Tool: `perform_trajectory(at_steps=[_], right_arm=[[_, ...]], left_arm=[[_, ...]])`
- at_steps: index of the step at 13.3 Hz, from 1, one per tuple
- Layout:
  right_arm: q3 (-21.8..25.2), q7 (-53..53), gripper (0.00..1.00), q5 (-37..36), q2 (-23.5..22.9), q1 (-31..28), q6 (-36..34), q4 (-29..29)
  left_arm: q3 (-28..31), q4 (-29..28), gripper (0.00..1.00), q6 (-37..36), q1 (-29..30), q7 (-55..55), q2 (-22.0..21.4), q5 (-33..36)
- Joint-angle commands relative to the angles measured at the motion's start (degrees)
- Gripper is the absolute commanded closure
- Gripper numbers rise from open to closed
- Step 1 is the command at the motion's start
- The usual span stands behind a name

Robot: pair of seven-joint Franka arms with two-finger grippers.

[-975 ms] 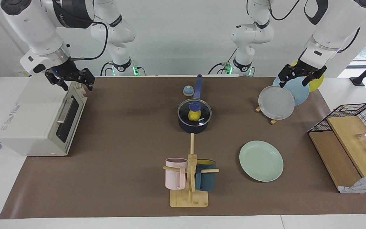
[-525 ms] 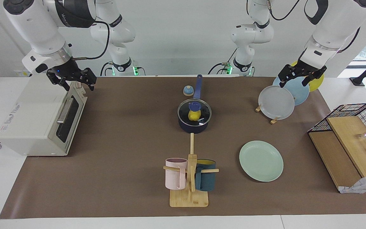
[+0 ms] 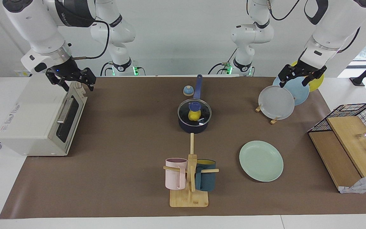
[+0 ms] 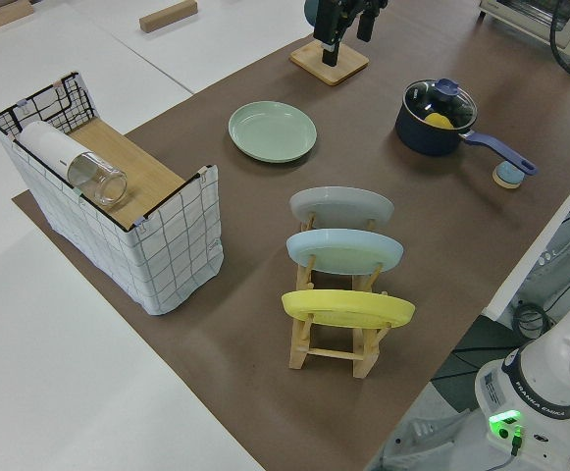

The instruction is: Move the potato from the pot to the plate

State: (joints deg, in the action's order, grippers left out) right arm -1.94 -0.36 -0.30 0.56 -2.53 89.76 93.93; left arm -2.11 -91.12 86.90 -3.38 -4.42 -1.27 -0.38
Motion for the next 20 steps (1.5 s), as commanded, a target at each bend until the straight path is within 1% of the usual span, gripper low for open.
perform_trajectory(at_steps=[1,2,3,6,7,8,10,13,16,18,20], right_arm=[[-1.49,-1.22,0.0,0.22,3.04,0.94,4.53,5.64],[-1.75,-1.13,0.0,0.22,2.96,1.81,6.46,5.83],[-1.75,-0.87,0.0,0.22,2.95,3.91,6.39,5.83],[-1.92,-0.69,0.0,0.04,2.26,4.64,6.39,5.04],[-2.97,0.27,0.0,0.04,1.64,4.9,6.48,4.43],[-4.37,3.41,0.0,0.04,0.94,6.03,6.39,3.55],[-4.65,9.57,0.0,0.21,-1.69,9.8,5.69,-0.13],[-4.65,17.13,0.0,0.22,-7.4,15.34,5.33,-6.55],[-4.74,24.5,0.0,-0.57,-10.57,22.28,5.95,-7.35],[-4.74,28.38,0.0,-0.4,-14.25,25.01,6.74,-11.02],[-4.65,32.86,0.0,-1.1,-16.29,29.22,8.4,-12.01]], left_arm=[[-0.36,-1.52,0.0,-0.07,0.57,0.29,-1.54,0.91],[-0.36,-1.52,0.0,-0.07,0.57,0.29,-1.54,0.91],[-0.36,-1.52,0.0,-0.07,0.57,0.29,-1.54,0.91],[-0.27,-1.52,0.0,-0.07,0.57,0.29,-1.54,0.91],[-0.35,-1.52,0.0,-0.07,0.57,0.29,-1.54,0.91],[-0.36,-1.52,0.0,-0.07,0.57,0.29,-1.54,0.91],[-0.27,-1.52,0.0,-0.07,0.57,0.29,-1.54,0.91],[-0.27,-1.52,0.0,-0.07,0.57,0.29,-1.54,0.91],[-0.27,-1.52,0.0,-0.07,0.57,0.29,-1.54,0.91],[-0.27,-1.52,0.0,-0.07,0.57,0.29,-1.54,0.91],[-0.27,-1.52,0.0,-0.07,0.57,0.29,-1.54,0.91]])
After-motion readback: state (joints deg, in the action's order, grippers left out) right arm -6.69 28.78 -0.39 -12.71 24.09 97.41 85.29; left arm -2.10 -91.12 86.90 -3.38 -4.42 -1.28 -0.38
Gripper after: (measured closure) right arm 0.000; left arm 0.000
